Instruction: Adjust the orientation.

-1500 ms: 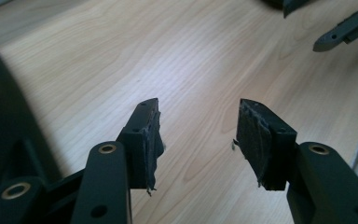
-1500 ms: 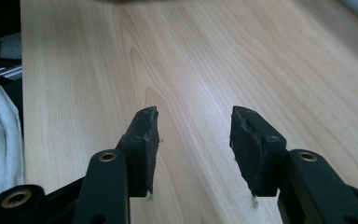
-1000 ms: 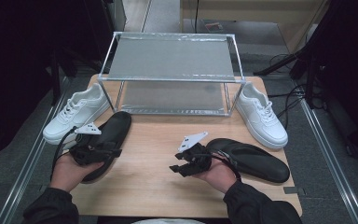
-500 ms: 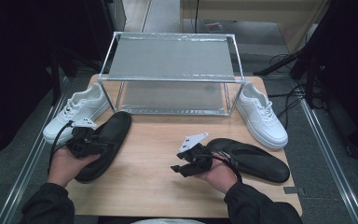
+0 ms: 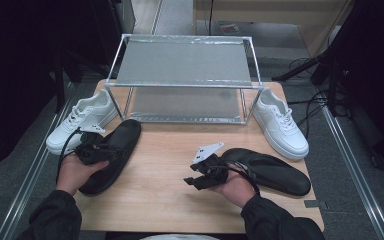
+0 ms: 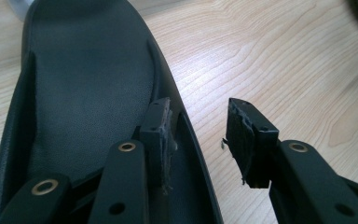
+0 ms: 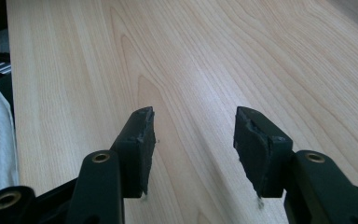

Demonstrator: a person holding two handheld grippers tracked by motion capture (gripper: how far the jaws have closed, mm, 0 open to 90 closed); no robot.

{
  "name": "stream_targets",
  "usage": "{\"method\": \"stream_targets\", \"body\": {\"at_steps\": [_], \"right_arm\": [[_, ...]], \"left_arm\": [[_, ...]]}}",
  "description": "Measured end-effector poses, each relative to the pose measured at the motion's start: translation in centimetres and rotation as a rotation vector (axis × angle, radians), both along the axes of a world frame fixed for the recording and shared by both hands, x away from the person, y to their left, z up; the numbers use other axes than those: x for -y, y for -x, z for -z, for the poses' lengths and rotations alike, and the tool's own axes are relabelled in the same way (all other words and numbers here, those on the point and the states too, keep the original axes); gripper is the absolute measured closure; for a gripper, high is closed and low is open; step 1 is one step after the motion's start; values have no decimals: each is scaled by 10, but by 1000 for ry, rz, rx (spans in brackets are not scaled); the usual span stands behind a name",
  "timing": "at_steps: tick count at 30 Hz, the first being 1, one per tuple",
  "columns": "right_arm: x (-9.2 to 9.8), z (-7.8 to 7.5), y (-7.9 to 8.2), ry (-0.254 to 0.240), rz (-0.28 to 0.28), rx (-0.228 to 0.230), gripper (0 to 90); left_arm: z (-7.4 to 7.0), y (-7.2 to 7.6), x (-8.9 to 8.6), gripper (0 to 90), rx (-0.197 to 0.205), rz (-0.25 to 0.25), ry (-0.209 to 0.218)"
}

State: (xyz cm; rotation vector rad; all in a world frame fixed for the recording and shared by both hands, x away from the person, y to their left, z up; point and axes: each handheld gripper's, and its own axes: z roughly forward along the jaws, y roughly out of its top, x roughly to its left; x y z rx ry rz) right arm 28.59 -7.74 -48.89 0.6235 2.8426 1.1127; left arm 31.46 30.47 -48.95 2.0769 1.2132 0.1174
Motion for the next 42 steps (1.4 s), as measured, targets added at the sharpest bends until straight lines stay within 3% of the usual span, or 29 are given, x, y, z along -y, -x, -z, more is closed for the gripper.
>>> {"method": "stream_targets", "body": {"at_steps": [3,7,10,11,22,26,29,30,32,34,38,41,42], "right_arm": [[0,0,0,2,-2,1,494],[-1,0,-1,0,-2,2,493],[-1,0,0,2,-2,3,491],[0,0,0,3,-1,5,490],[-1,1,0,7,-3,9,486],[-1,0,0,7,1,8,484],[0,0,0,3,3,10,484],[0,0,-1,3,4,9,485],[0,0,0,7,1,8,484],[-1,0,0,9,0,9,483],[0,0,-1,9,-1,11,481],[0,1,-1,8,0,10,480],[0,0,-1,10,1,10,480]], "left_arm": [[1,-1,2,621,-1,2,2],[4,-2,10,653,-11,22,-29],[9,-4,17,695,-49,46,-81],[10,-4,19,710,-43,54,-96],[12,-6,15,897,-77,61,-80],[3,-5,9,851,-42,35,-37],[-11,-5,0,784,22,-3,-40],[-12,-6,-2,754,26,-13,-35],[-13,-10,-7,710,36,-41,-65],[-9,-12,-10,685,19,-48,-71],[3,-15,-7,645,-48,-14,-67],[10,-17,-3,704,-84,10,-90],[10,-17,-3,730,-79,14,-94]]}}
